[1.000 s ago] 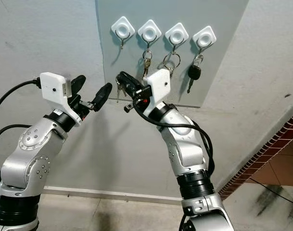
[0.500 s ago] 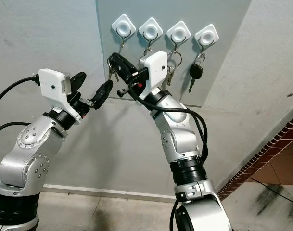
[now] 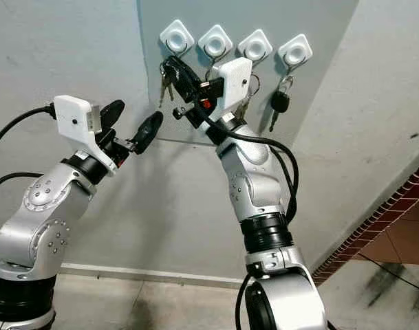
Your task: Hang keys on a hook
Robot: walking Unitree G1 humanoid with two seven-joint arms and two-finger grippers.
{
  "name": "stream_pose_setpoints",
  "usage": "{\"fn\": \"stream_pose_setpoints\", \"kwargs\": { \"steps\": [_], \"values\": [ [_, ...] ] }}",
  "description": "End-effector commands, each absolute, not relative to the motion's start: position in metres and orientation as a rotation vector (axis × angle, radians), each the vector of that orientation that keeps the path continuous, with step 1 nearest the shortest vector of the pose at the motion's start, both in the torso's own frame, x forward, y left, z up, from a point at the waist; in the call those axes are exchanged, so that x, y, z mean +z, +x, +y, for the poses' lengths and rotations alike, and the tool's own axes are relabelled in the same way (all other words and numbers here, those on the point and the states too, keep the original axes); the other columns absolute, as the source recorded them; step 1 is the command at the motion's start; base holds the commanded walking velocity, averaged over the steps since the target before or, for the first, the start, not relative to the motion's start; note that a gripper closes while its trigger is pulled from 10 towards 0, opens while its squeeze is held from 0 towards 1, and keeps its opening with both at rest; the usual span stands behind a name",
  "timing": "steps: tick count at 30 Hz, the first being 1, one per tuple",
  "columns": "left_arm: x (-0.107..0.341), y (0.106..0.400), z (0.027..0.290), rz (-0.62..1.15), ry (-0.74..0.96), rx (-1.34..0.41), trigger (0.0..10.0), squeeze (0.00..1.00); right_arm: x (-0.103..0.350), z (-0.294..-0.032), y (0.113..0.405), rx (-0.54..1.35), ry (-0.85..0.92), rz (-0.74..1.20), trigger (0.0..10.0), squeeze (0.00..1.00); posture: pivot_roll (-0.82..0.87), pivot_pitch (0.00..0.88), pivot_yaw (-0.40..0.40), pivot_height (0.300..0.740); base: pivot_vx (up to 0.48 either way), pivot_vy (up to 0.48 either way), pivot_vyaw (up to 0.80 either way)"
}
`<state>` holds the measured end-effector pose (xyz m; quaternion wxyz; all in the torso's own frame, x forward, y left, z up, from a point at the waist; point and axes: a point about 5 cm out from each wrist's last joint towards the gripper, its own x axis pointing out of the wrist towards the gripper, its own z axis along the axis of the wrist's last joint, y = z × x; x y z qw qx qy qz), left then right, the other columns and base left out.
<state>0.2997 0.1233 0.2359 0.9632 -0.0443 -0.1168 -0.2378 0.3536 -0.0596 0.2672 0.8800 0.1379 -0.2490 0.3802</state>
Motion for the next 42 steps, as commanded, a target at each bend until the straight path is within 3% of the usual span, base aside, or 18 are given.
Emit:
{"fn": "stream_pose_setpoints", "kwargs": {
  "steps": [1, 42],
  "values": [
    [0.241, 0.298, 0.119, -0.249, -0.088, -0.502, 10.0, 0.00, 0.277, -0.062, 0.357, 0.776, 0.335, -0.535, 10.0, 0.00, 0.06, 0.000, -0.040, 0.732, 0.000, 0.000, 0.00],
    [0.245, 0.297, 0.119, -0.251, -0.109, -0.494, 10.0, 0.00, 0.269, -0.059, 0.373, 0.750, 0.575, -0.394, 10.0, 0.00, 0.07, 0.007, -0.044, 0.732, 0.000, 0.000, 0.00]
  ]
}}
